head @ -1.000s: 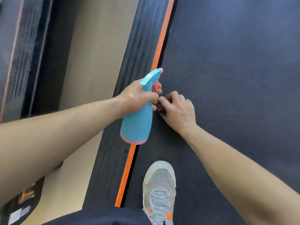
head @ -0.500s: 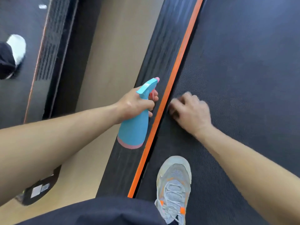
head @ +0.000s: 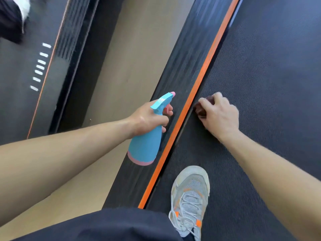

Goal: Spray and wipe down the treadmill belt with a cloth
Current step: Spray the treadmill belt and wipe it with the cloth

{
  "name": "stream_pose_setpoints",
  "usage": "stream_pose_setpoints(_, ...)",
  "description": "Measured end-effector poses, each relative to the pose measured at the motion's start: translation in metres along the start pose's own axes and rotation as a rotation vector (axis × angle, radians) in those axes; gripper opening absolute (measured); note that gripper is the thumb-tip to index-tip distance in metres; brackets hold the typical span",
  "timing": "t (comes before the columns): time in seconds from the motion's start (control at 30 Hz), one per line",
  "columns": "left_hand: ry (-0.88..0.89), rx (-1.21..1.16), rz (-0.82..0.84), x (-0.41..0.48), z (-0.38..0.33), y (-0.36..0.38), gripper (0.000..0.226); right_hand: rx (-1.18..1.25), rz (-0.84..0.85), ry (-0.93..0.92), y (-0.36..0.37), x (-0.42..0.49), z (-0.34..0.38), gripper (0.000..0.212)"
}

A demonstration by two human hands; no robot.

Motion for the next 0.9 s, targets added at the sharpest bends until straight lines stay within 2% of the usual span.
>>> stream_pose_setpoints(0.1,-0.015,0.012,0.018,-0.001,0.007,0.002,0.049,0.057,-0.043,0.179,-0.008,0.013,-0.008,0.033)
stream_pose_setpoints(0.17,-0.021,0.017,0.019,-0.004,0.01,0.004,0.046,0.097,-0.016,0.16,-0.004,-0.013,0.013,0.035)
stream_pose_setpoints(0.23,-0.03,0.039,0.03,-0.008,0.009,0.006,0.043,0.132,0.076,-0.006,0.001,-0.047,0.035,0.038)
stream_pose_setpoints(0.33,-0.009,0.047,0.048,-0.009,-0.001,0.014,0.039,0.086,0.197,-0.379,0.007,-0.06,0.043,0.045)
stream_pose_setpoints(0.4,0.008,0.071,0.058,-0.006,-0.008,0.019,0.032,-0.004,0.206,-0.473,0.007,-0.042,0.033,0.047)
stream_pose_setpoints(0.43,0.015,0.089,0.065,-0.004,-0.013,0.023,0.03,-0.024,0.195,-0.408,0.006,-0.031,0.025,0.048)
stream_pose_setpoints(0.53,0.036,0.11,0.086,0.007,-0.026,0.034,0.031,0.035,0.122,-0.04,0.001,-0.017,0.007,0.048)
stream_pose_setpoints(0.63,0.055,0.131,0.118,0.02,-0.046,0.046,0.039,0.057,0.095,0.149,-0.009,-0.035,-0.013,0.047)
stream_pose_setpoints(0.73,0.069,0.154,0.156,0.035,-0.076,0.061,0.061,0.091,0.031,0.354,-0.032,-0.064,-0.078,0.044)
stream_pose_setpoints(0.9,0.181,0.177,0.206,0.062,-0.142,0.101,0.065,0.063,-0.083,0.82,-0.076,-0.137,-0.199,0.043)
Point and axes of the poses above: each hand's wrist, its own x-axis towards the middle knuckle, its own y-axis out of the palm, z = x × y, the point moved 6 cm from there along x, towards the middle knuckle, and after that the axes turned 2 degrees about x, right-handed, at the moved point
